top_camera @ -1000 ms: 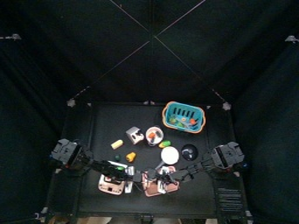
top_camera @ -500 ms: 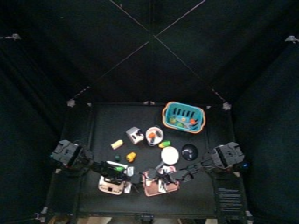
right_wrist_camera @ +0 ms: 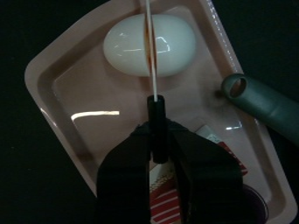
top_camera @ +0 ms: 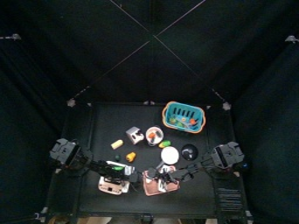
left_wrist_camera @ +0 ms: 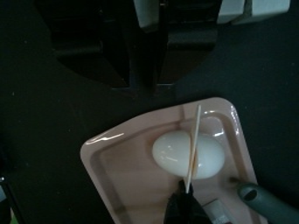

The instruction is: Cut egg

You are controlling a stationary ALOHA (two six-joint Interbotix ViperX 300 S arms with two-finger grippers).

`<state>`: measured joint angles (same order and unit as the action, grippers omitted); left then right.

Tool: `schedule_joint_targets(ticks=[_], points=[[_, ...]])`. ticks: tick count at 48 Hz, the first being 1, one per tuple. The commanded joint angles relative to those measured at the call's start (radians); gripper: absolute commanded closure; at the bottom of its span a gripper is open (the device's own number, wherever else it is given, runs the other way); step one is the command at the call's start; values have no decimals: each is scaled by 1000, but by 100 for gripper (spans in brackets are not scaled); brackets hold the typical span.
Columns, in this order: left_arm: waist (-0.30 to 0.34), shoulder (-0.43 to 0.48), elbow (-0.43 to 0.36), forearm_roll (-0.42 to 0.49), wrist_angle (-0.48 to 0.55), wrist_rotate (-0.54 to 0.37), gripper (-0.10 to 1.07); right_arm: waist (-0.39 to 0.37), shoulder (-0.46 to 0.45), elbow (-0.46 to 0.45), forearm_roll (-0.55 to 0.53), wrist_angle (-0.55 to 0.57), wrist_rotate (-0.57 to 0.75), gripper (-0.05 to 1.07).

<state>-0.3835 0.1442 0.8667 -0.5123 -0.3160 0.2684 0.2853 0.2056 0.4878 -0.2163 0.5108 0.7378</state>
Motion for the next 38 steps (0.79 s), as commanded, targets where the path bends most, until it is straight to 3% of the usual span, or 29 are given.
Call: schedule_joint_targets(ticks=[1,8,22,38], points=[[11,-57,9,0,-35,3,34,3,-55,-28,-2,21,-3,57],[51,-75,25,6,-61,8,34,6,-63,-43,-18,51,-5,57],[126,-25,11,81,-69,11,34,8,-60,-55,-37,52,-3,57],[137,-6,-29,124,-67,11,34,8,-55,-52,-37,51,-3,57]])
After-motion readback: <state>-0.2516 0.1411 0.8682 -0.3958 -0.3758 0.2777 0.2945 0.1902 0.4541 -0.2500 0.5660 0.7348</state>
